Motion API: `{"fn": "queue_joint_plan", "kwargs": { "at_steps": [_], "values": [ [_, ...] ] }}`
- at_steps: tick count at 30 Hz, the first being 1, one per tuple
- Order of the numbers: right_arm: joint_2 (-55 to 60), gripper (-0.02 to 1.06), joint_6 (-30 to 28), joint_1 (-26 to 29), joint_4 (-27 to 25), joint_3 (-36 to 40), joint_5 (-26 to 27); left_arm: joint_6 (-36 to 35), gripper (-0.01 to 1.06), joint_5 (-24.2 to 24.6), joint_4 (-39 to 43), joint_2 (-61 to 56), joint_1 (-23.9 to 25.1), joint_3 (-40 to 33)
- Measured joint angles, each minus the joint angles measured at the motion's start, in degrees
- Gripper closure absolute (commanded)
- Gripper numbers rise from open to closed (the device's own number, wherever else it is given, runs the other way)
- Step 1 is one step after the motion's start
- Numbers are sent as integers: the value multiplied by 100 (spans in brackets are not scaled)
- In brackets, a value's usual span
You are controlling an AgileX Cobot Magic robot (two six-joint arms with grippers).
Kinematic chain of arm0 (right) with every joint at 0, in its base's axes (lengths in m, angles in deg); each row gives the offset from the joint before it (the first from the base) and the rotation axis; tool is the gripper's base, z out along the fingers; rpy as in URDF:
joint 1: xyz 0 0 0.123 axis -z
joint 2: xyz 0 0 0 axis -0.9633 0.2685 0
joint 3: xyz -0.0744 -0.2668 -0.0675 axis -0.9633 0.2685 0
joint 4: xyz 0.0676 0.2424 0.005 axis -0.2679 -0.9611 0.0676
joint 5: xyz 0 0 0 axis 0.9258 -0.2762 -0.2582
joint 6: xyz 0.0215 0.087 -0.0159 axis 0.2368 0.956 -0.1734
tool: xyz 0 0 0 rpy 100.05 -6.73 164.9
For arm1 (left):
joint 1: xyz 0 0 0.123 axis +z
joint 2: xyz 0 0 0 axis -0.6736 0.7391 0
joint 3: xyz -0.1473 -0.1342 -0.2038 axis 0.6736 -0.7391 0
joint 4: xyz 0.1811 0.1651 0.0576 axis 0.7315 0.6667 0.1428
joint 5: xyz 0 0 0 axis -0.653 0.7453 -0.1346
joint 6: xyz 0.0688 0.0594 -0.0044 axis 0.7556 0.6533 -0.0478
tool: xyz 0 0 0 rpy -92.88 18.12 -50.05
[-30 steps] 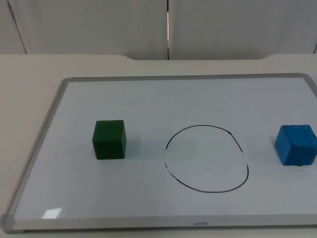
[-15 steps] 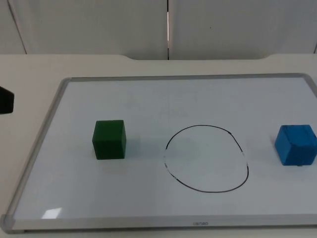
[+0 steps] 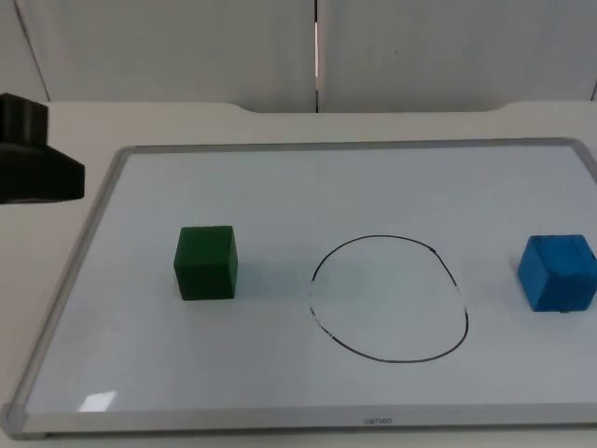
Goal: Push the two cubes into the marked area.
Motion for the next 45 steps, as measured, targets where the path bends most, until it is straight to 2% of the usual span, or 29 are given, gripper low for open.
{"fn": "queue_joint_plan", "kwargs": {
  "at_steps": [2, 6, 7, 12, 16, 22, 29, 45],
  "values": [
    [0, -1, 0, 0, 0, 0, 0, 14, 95, -164, -51, 90, -116, 0],
    [0, -1, 0, 0, 0, 0, 0, 47, 95, -936, -221, 493, -522, 0],
    [0, -1, 0, 0, 0, 0, 0, 47, 95, -936, -221, 493, -522, 0],
    [0, -1, 0, 0, 0, 0, 0, 59, 95, -1774, -292, 966, -630, 0],
    [0, -1, 0, 0, 0, 0, 0, 173, 95, -1885, -411, 1256, -630, 12],
    [0, -1, 0, 0, 0, 0, 0, 425, 95, -1628, -592, 1749, -642, 269],
    [0, -1, 0, 0, 0, 0, 0, 521, 95, -1967, -654, 2199, -645, 438],
    [0, -1, 0, 0, 0, 0, 0, 591, 95, -2033, -669, 3514, -645, 1141]
  ]
}}
